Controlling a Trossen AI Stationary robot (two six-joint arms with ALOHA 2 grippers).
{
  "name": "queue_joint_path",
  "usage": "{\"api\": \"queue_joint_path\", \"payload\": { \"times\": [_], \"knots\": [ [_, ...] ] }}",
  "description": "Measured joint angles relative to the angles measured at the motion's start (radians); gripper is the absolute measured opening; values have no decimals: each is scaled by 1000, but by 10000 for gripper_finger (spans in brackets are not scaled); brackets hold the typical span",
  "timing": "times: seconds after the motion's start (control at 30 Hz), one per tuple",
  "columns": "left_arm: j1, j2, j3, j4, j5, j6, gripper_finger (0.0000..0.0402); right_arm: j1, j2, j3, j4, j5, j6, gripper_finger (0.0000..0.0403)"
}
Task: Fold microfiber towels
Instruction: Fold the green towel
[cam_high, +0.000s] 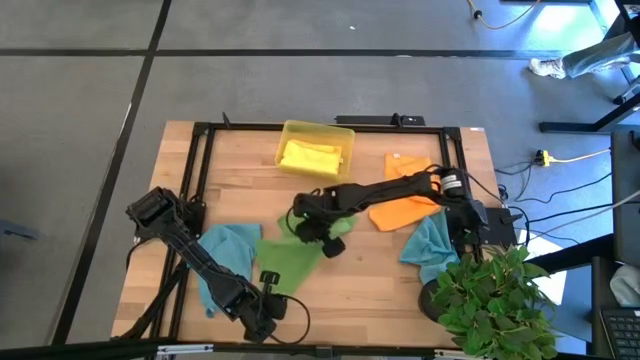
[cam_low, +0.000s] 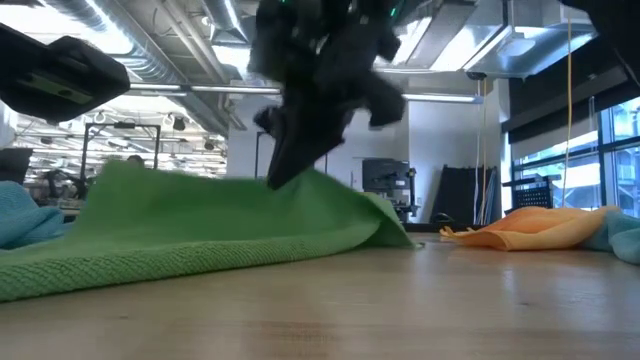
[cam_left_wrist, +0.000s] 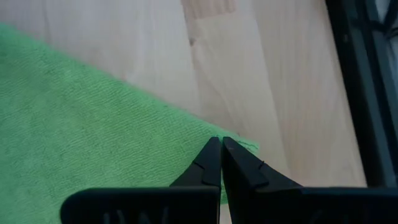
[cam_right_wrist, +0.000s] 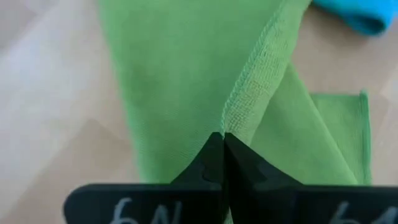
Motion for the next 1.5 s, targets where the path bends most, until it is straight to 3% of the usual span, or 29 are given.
{"api": "queue_joint_path", "payload": {
  "times": [0.17, 0.4, 0.57, 0.77, 0.93, 1.1, 1.17, 1.37, 1.43, 1.5],
  "knots": [
    [-21, 0, 0, -2, -50, -3, 0, 33, -110, -138, 118, 46, 22, 2],
    [-39, 0, 0, -72, -183, 1, 0, -6, -424, -587, 541, 102, 66, 1],
    [34, 0, 0, -112, -299, 52, 0, -29, -628, -837, 829, 186, 12, 1],
    [133, 0, 0, -134, -322, 112, 0, 20, -759, -1020, 908, 175, 21, 0],
    [155, 0, 0, -141, -314, 141, 0, 108, -734, -1129, 917, 180, 68, 0],
    [150, 0, 0, -141, -314, 143, 0, 141, -714, -1200, 906, 254, 148, 13],
    [148, 0, 0, -142, -314, 144, 0, 139, -714, -1208, 907, 343, 173, 32],
    [148, 0, 0, -139, -312, 160, 0, 90, -714, -1182, 921, 749, 261, 89],
    [148, 0, 0, -138, -312, 170, 0, 60, -714, -1163, 921, 775, 292, 103],
    [148, 0, 0, -135, -312, 178, 0, 30, -714, -1144, 905, 717, 306, 115]
  ]
}}
